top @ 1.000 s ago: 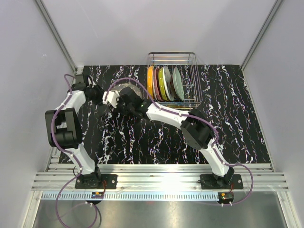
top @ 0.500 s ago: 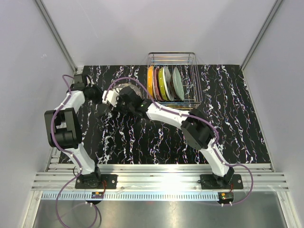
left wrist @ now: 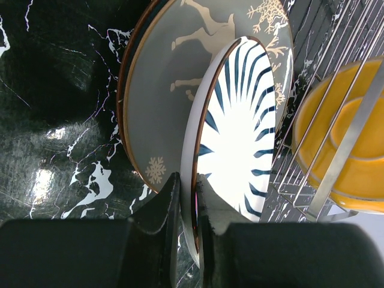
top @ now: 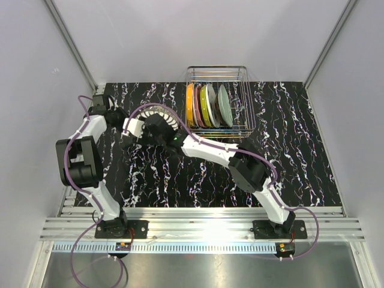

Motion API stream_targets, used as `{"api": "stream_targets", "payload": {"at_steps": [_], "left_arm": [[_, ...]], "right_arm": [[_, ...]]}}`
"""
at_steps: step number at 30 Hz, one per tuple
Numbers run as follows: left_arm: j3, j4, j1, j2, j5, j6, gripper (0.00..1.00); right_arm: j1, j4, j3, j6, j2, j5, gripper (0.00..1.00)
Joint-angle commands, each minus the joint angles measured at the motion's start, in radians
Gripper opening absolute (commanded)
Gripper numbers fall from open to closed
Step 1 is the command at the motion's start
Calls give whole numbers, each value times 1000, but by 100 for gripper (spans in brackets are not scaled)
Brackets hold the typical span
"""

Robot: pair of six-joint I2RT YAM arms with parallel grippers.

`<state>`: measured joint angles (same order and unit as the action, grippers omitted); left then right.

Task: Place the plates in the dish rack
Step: Pass the plate from the left arm to the right

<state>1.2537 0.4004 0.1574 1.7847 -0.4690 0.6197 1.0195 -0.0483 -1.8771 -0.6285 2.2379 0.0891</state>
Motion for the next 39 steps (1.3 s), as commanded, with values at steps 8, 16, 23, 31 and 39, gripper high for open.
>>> {"api": "stream_targets", "payload": {"at_steps": [8, 16, 23, 31, 39], "left_arm": [[0, -23, -4, -65, -49, -11, 0], [-5, -28, -5, -80, -53, -9, 2], [-5, -28, -4, -82, -56, -8, 3], [7, -5, 1, -80, -22, -17, 43], [13, 20, 45, -117, 30, -34, 99]], "right_arm": [[5, 19, -53, -36, 69, 47, 64], [5, 40, -143, -68, 175, 199, 59], [10, 123, -142, -126, 177, 276, 27], [31, 179, -97, -132, 106, 265, 0], [51, 200, -37, -131, -20, 253, 0]]}}
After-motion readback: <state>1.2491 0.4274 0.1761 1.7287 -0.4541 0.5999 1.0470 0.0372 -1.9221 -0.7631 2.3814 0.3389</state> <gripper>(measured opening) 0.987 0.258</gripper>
